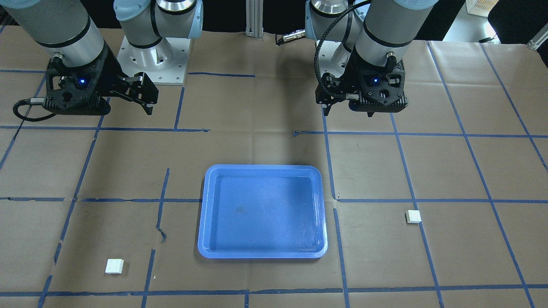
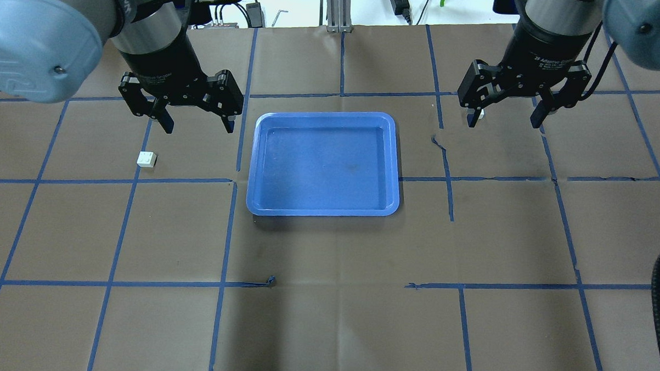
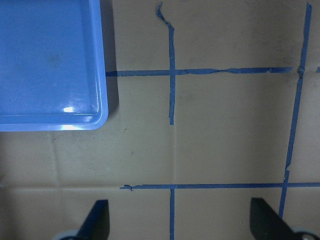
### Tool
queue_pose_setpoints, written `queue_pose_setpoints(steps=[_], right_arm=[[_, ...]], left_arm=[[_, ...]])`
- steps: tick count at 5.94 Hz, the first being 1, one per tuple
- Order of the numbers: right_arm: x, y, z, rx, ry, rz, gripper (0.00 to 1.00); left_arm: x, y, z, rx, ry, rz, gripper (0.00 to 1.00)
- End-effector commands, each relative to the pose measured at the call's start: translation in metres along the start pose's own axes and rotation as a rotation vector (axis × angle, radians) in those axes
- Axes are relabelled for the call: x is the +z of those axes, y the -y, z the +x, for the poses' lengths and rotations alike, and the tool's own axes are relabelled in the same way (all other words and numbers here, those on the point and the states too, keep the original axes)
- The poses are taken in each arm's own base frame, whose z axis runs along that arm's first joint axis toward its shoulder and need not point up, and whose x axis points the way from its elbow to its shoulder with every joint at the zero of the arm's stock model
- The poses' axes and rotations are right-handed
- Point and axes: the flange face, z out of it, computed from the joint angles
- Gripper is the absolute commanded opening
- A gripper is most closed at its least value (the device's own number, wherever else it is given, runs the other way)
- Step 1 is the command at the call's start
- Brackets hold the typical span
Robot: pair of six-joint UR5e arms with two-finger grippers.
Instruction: Assemble white blocks and place on blue tray
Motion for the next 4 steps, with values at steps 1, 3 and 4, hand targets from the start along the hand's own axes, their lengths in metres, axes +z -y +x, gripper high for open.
queue_pose_setpoints(steps=[1,3,4], right_arm=[[0.001,0.0,0.0,0.0,0.0,-0.002,1.0],[0.002,0.002,0.001,-0.012,-0.003,-0.006,1.0],[0.006,0.004,0.001,-0.016,0.0,-0.023,1.0]], left_arm=[[0.0,0.001,-0.004,-0.004,-0.001,0.002,0.99],[0.014,0.026,-0.066,-0.001,-0.008,-0.025,0.99],[0.029,0.041,-0.115,0.004,-0.02,-0.048,0.99]])
